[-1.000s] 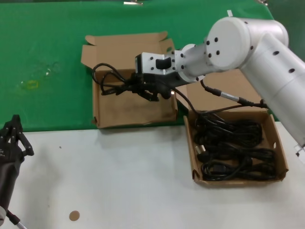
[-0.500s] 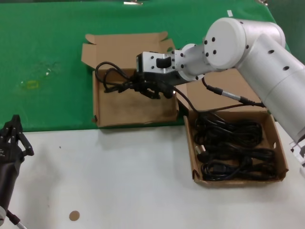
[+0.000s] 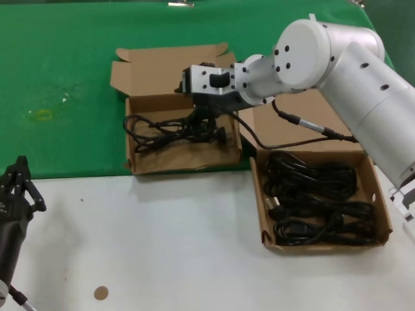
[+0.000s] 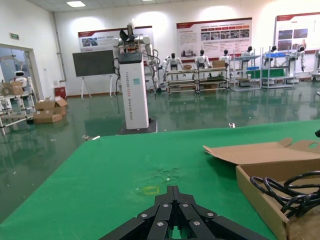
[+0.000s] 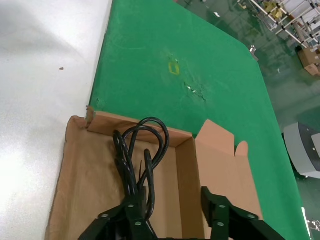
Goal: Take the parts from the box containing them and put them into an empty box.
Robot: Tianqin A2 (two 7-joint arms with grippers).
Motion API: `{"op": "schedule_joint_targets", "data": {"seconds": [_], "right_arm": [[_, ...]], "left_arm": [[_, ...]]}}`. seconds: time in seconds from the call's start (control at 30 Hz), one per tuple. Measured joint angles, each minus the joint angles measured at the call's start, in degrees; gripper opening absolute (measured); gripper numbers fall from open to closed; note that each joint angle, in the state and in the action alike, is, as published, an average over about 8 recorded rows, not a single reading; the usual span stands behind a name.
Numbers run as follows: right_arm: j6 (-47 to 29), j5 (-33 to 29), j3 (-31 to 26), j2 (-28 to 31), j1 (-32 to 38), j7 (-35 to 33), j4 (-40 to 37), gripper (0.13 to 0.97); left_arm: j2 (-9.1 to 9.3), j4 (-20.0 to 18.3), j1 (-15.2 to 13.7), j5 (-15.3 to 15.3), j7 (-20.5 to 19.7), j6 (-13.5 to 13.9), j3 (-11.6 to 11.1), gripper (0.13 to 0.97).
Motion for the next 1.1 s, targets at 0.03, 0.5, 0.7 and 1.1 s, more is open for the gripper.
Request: {"op": "schedule_joint_targets", "data": {"seconds": [0.03,0.5,0.7,1.1], "right_arm": [[0.02,0.05,0.02,0.0,0.06,-0.07,-0.04,0.326],[-0.75,0.18,0.27,1.2,-0.01,0.48,1.92,0.596],[0.13,0.97,0.92,1.34,-1.26,0.45,2.77,0.723],[6.74,6.84,5.76,2.34,-10.46,-0.07,8.93,0.872]], "left_arm": [[0.0,0.0,0.0,0.0,0.0,0.0,0.0,0.144],[0.0,0.0,0.0,0.0,0.0,0.0,0.0,0.146],[0.0,0.0,0.0,0.0,0.0,0.0,0.0,0.16],[0.0,0.0,0.0,0.0,0.0,0.0,0.0,0.251]]}}
